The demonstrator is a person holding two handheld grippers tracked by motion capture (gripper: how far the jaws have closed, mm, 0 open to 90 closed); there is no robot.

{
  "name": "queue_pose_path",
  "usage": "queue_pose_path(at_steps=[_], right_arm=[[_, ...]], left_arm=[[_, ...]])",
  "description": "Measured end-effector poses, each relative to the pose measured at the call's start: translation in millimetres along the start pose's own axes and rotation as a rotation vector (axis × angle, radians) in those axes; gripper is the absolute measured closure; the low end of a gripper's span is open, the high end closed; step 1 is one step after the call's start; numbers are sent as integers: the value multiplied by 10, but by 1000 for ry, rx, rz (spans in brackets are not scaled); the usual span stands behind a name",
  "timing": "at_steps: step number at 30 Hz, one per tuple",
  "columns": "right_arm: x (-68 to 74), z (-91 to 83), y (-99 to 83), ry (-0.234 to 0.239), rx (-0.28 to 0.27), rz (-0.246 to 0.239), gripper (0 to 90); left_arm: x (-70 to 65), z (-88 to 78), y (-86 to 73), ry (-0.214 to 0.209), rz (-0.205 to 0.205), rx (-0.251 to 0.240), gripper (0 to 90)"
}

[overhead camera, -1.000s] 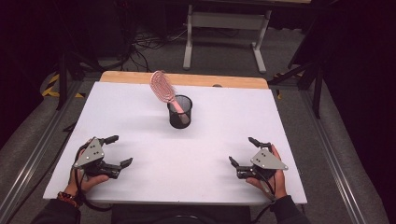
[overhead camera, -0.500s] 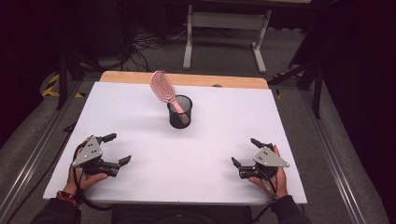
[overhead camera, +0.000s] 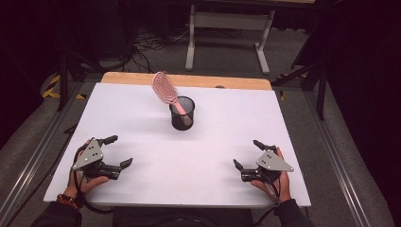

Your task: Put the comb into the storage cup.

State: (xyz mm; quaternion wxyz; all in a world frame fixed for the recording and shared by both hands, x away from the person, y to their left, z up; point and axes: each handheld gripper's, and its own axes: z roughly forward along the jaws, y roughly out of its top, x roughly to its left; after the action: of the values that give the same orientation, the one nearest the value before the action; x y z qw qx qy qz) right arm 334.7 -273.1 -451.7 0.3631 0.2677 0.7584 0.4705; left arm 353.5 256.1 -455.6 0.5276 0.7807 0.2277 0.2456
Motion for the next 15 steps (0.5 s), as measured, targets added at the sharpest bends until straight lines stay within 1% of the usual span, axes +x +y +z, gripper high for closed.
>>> queue_pose_path(at_steps=[1, 3, 6, 12, 15], right_arm=[[0, 4, 2, -1, 0, -2, 54], [-4, 10, -2, -1, 1, 7, 54], [-1, 5, -13, -2, 11, 8, 54], [-13, -32, -3, -13, 0, 22, 55], [-3, -25, -1, -6, 0, 12, 56]], left_arm=[[7, -1, -2, -1, 0, 5, 66], [12, -6, -2, 2, -2, -1, 65], [11, -5, 5, 3, -1, -2, 65], [-10, 3, 11, -4, 8, -3, 66], [-5, 7, 12, 0, 8, -1, 65]])
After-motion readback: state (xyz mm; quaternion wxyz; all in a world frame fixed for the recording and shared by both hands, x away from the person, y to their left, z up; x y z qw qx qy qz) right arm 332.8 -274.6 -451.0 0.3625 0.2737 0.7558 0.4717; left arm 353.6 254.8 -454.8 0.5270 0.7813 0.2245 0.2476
